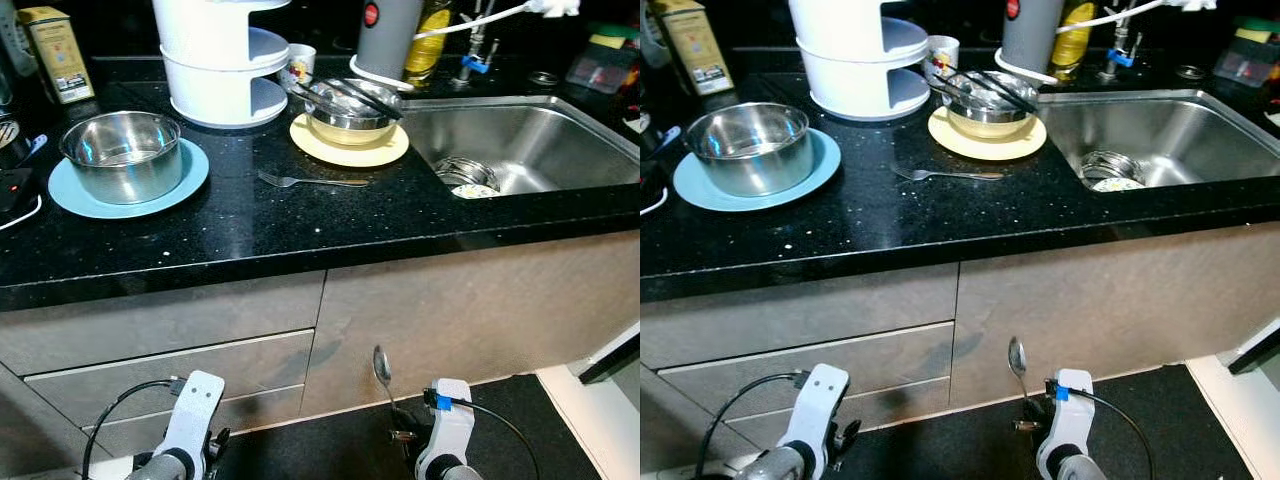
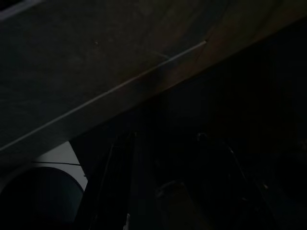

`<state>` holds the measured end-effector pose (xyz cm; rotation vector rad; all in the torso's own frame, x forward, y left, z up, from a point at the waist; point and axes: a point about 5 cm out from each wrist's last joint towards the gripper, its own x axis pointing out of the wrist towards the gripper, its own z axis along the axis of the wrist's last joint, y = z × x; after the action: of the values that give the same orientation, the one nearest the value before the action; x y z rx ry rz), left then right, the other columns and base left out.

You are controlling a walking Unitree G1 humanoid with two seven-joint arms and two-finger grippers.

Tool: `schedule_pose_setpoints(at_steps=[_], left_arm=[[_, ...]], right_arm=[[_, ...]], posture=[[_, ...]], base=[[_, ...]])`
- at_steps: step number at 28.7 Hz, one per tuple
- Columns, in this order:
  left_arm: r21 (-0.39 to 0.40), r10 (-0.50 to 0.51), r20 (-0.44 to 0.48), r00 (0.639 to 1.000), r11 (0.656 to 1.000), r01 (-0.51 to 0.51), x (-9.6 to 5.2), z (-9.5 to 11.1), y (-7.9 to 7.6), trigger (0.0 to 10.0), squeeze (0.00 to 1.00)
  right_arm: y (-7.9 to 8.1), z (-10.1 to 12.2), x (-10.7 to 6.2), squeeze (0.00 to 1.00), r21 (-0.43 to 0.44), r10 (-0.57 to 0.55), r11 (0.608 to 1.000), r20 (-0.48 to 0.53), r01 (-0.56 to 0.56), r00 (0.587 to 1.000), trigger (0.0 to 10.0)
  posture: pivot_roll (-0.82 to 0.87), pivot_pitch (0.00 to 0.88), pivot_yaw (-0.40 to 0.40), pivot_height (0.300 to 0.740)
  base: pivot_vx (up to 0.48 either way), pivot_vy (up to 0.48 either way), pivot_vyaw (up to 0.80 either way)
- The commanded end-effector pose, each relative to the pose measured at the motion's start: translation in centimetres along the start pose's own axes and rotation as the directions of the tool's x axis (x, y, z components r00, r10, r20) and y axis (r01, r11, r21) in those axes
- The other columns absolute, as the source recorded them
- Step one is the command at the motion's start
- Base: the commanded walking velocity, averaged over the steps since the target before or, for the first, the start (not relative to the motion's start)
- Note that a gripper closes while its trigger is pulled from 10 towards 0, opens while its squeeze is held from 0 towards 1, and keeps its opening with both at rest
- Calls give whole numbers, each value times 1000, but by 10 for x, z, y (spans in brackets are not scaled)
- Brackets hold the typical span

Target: Kitchen organization

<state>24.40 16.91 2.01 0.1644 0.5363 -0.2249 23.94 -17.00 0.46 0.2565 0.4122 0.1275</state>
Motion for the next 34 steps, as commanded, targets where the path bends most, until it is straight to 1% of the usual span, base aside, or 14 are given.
schedule_pose_setpoints(at_steps=[1,4,5,10,14,17,20,25,27,34], left_arm=[[0,-6,-22,1000,1000,6,1,-7,-4,10000,0],[9,-15,-15,1000,1000,15,2,-6,-5,10000,0],[24,-21,-12,1000,999,21,2,-5,-6,10000,0],[25,-11,-16,1000,1000,11,4,-6,-4,10000,0],[16,-3,-17,1000,1000,3,5,-6,-5,10000,0],[-23,7,-5,1000,1000,-7,8,-5,-6,10000,0],[-24,8,1,1000,1000,-8,9,-4,-7,10000,0],[-32,6,10,1000,999,-6,10,-2,-8,10000,0],[-36,8,15,1000,999,-7,11,-1,-9,10000,0],[-45,12,22,1000,999,-11,12,0,-10,10000,0]], right_arm=[[-4,-10,-3,0,-10,-35,999,-21,35,999,10000],[-6,-12,-2,0,-17,-54,998,-21,54,998,10000],[-7,-14,-2,0,-29,-59,998,-21,59,998,10000],[-9,-15,-2,0,-38,-58,998,-19,58,998,10000],[-10,-16,-3,0,-44,-63,997,-22,62,998,10000],[-11,-21,-4,0,-57,-59,997,-32,57,998,10000],[-11,-23,-4,0,-71,-56,996,-38,53,998,10000],[-9,-20,-2,0,-88,-47,995,-16,45,999,10000],[-9,-17,-1,0,-116,-37,993,-9,36,999,10000],[-9,-15,0,0,-143,-25,989,-3,24,1000,10000]], posture=[[-32,173,-45,740],[-37,171,-44,740],[-42,174,-42,740],[-51,174,-43,740],[-56,171,-45,740],[-62,173,-47,740],[-63,171,-48,740],[-67,171,-47,740],[-72,167,-47,740],[-79,164,-50,740]], base=[[0,0,0],[0,0,0],[0,0,0],[0,0,0],[0,0,0],[0,0,0],[0,0,0],[0,0,0],[0,-311,0],[0,-465,0]])
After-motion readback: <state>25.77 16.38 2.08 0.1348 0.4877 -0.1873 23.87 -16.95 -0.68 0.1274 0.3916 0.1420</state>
